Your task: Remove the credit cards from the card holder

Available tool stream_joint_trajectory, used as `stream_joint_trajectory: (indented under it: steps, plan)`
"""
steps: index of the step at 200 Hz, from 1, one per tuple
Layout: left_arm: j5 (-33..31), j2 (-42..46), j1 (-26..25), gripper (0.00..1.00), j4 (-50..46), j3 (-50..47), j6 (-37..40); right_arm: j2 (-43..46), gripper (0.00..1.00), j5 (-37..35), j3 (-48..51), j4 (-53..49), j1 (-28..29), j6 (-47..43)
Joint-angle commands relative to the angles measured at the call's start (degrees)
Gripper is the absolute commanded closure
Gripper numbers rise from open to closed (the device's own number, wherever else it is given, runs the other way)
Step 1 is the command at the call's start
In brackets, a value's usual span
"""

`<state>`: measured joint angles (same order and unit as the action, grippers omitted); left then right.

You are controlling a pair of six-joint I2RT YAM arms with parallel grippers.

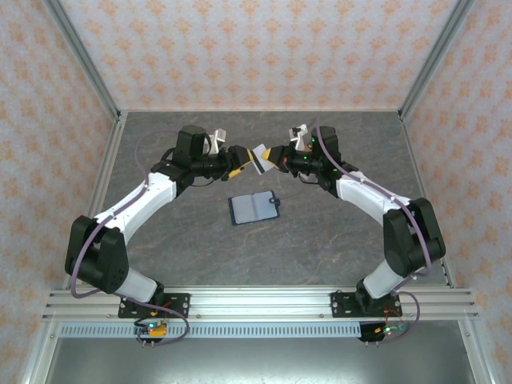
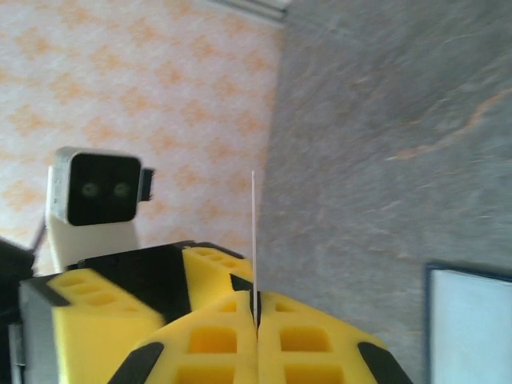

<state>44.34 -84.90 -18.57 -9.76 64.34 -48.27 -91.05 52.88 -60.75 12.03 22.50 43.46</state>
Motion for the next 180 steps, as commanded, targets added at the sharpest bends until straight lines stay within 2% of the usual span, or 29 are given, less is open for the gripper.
stream_joint_trajectory:
  steps: [1, 22, 46, 71, 127, 180]
  plan:
    - [-13.0, 0.9, 1.7, 0.27, -18.2, 3.7, 8.8, 3.9, 1.0, -8.5, -3.3, -12.6, -2.6, -12.2]
    - [-23.7, 0.8, 2.6, 0.16, -27.3, 5.3, 12.4, 5.9, 1.0, -17.0, -4.3, -19.8, -5.0, -19.0]
    - [-32.4, 1.9, 3.2, 0.09, -31.4, 4.9, 14.9, 7.8, 1.0, -26.5, -5.6, -26.4, -6.2, -28.1]
    - [-39.3, 3.1, 3.6, 0.01, -34.7, 5.1, 16.7, 7.8, 1.0, -32.3, -6.4, -31.6, -6.2, -38.7]
    - [-40.8, 5.1, 3.8, 0.0, -34.2, 3.9, 19.7, 1.0, 1.0, -37.0, -8.2, -29.5, -6.3, -55.0]
    - [-39.4, 5.1, 3.9, 0.0, -33.9, 3.1, 19.8, -8.6, 1.0, -33.5, -14.7, -29.2, -6.6, -68.9]
